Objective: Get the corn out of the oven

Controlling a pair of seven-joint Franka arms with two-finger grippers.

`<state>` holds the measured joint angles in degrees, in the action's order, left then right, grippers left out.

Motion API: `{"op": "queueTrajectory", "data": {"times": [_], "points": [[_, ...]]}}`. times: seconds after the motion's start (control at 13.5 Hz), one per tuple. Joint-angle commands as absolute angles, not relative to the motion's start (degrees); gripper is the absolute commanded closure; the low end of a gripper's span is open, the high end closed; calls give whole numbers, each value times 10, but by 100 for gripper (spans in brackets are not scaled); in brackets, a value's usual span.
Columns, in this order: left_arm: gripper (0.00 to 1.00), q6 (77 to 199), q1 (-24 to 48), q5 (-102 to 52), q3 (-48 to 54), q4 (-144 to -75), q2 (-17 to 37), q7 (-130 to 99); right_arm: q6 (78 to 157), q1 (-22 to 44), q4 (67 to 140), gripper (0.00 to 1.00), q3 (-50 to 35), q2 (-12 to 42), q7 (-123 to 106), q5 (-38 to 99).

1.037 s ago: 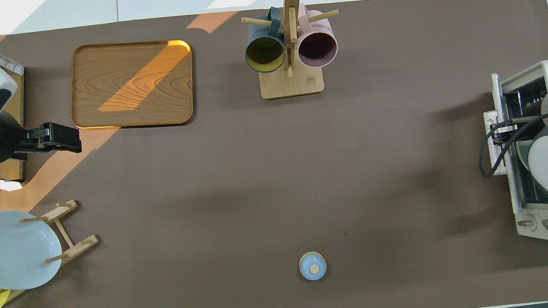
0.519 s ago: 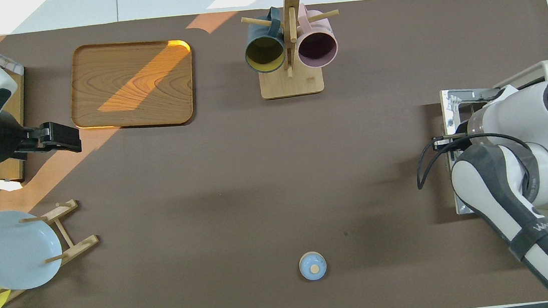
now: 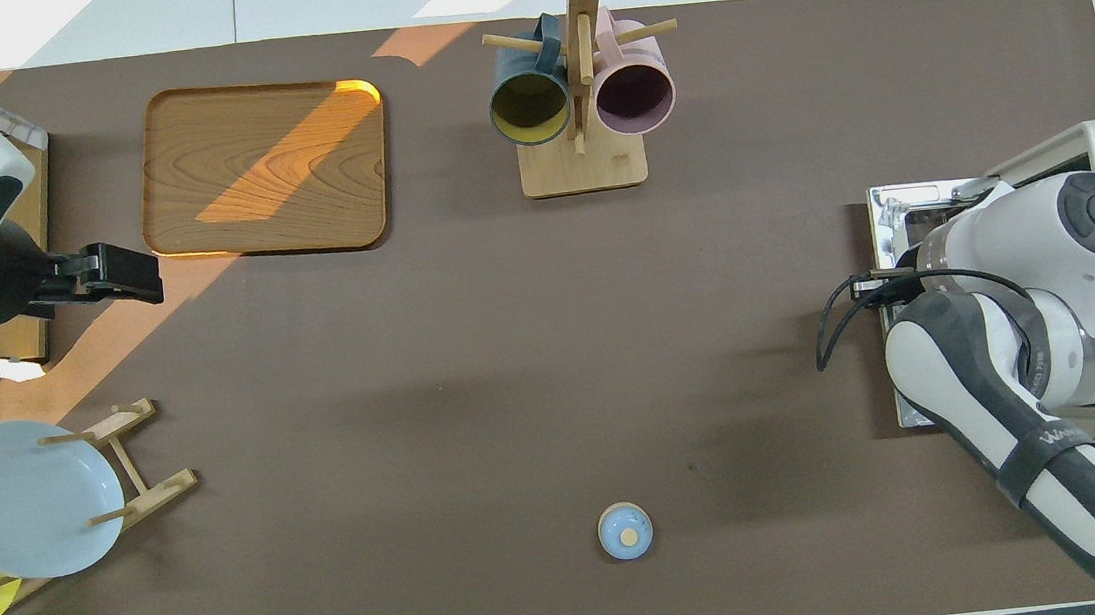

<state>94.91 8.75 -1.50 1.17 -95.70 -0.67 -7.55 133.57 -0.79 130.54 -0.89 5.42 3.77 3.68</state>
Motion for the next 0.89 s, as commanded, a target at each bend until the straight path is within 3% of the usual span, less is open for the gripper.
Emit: {"op": "queueTrajectory", "data": {"times": [0.0, 0.07, 0.15, 0.37, 0.52, 0.59, 0.81], "points": [[0, 962, 82, -23, 15, -972, -19, -76, 1275, 7, 1253, 100, 3, 64, 52, 40], [0, 962, 82, -23, 15, -972, -20, -76, 1245, 8, 1224, 100, 3, 72, 61, 35], [0, 962, 82, -23, 15, -972, -19, -76, 1227, 8, 1210, 88, 3, 75, 64, 31], [0, 965, 82, -23, 15, -972, -19, -76, 1160, -2, 1201, 79, 8, 55, 64, -7], [0, 968, 83, -23, 16, -972, -19, -76, 1116, -7, 1197, 56, 8, 34, 64, -45], [0, 968, 83, -23, 16, -972, -19, -76, 1105, -16, 1196, 52, 8, 33, 62, -54], [0, 967, 83, -23, 16, -972, -19, -76, 1085, -22, 1187, 51, 7, 33, 59, -91]]}}
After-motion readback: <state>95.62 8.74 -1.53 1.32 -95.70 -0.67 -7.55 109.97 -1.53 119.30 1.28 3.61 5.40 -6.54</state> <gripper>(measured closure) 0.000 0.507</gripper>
